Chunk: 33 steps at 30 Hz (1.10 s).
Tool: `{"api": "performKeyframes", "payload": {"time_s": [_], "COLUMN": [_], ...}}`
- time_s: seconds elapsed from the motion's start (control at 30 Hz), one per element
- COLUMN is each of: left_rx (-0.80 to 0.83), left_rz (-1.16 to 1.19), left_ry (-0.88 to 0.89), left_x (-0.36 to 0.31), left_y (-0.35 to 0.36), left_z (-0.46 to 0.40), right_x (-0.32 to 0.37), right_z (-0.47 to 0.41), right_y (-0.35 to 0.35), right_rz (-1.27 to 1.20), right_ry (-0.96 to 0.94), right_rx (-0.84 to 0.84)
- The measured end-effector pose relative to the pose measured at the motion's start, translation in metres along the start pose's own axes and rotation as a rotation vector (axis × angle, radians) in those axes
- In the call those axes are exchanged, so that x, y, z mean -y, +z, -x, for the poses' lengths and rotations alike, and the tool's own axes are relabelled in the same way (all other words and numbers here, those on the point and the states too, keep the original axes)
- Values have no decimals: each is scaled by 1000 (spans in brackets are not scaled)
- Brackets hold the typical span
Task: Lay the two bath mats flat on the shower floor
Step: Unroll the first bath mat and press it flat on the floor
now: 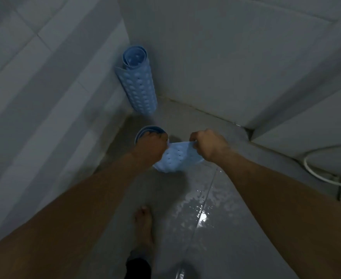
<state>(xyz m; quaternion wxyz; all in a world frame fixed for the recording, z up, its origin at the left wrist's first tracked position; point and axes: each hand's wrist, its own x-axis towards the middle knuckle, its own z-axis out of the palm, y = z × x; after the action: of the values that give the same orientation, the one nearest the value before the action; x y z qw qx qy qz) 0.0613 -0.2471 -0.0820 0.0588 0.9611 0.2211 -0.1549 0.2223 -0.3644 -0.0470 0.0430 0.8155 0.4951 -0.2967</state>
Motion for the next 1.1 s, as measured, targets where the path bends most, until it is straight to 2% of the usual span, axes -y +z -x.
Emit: {"api": "performKeyframes", "payload": {"time_s": [0.1, 0.2, 0.3, 0.37, 0.5, 0.63, 0.73, 0.9, 1.1], "left_rx": [-115, -244, -514, -594, -608, -462, -442, -568, -648], "left_rz": [155, 268, 68, -92, -166, -81, -120, -136, -71], "left_ry": [-30, 15, 222, 312, 310, 265, 238, 176, 254], "left_x": [-34, -48, -50, -47, -38, -20, -5, 27, 29], "left_y": [23, 41, 58, 67, 72, 64, 57, 62, 76], "left_z": [8, 12, 12, 5, -9, -12, -16, -33, -42], "right_x": [-25, -40, -48, -50, -41, -34, -28, -28, -36], "right_z": [15, 21, 18, 12, -10, -27, -34, -40, -33], "right_y": [23, 41, 49, 52, 67, 71, 66, 60, 76], "right_rz": [-8, 3, 29, 60, 30, 83, 155, 216, 182], "right_ry": [24, 53, 111, 108, 15, 2, 21, 112, 167], "right_rx": [-19, -57, -55, -17, 19, -128, -204, -285, -356]}}
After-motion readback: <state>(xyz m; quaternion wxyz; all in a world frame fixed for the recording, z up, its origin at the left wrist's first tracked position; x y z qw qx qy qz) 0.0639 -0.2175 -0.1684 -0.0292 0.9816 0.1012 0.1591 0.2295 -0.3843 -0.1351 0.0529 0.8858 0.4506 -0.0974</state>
